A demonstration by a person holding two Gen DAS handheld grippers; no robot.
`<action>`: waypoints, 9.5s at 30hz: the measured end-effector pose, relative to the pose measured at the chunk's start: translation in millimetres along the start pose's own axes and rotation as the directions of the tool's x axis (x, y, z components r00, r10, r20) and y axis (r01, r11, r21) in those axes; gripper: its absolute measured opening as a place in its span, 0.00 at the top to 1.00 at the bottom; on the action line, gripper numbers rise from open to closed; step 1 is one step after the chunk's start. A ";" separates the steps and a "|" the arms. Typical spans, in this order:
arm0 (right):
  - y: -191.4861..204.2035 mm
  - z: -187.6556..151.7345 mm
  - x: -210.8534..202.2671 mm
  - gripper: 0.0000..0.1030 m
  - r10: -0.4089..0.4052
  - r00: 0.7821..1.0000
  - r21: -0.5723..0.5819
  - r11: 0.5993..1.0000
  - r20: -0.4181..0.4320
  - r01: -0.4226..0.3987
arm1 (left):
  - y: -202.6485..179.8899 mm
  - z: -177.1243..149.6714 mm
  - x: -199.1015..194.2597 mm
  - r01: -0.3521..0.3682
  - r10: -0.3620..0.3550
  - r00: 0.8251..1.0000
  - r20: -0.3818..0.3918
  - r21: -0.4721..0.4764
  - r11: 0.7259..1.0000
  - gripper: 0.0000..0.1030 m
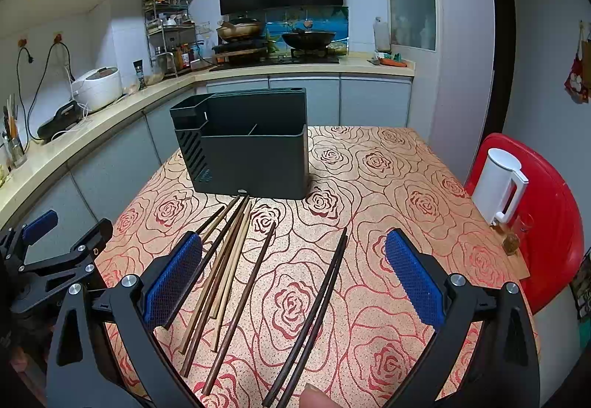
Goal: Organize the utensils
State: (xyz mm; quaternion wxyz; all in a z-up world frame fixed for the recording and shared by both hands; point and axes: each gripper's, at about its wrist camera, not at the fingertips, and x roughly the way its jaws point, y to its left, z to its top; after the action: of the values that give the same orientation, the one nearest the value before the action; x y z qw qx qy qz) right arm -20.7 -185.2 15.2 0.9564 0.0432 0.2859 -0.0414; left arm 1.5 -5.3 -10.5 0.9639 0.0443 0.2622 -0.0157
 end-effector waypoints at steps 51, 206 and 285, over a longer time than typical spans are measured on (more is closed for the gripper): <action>-56.9 -117.0 10.1 0.18 0.015 0.968 -0.094 0.995 -0.250 -0.039 | 30.7 -78.4 62.7 0.270 -0.218 0.914 -0.343 0.114 0.956 0.83; -56.2 152.9 53.6 0.43 0.117 0.973 -0.067 0.992 0.197 -0.106 | 2.0 165.0 79.7 0.308 -0.311 0.948 0.063 0.060 0.950 0.24; -50.8 -119.4 31.0 0.67 0.063 0.981 -0.155 0.984 -0.182 -0.092 | 11.7 -83.0 54.3 0.353 -0.301 0.902 -0.311 0.128 0.927 0.68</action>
State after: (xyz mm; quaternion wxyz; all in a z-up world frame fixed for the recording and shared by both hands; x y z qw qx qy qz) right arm -65.1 -224.6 -104.2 0.9285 -0.0201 0.3700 0.0233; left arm 7.0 13.7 -108.3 0.8912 0.0888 0.3998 -0.1950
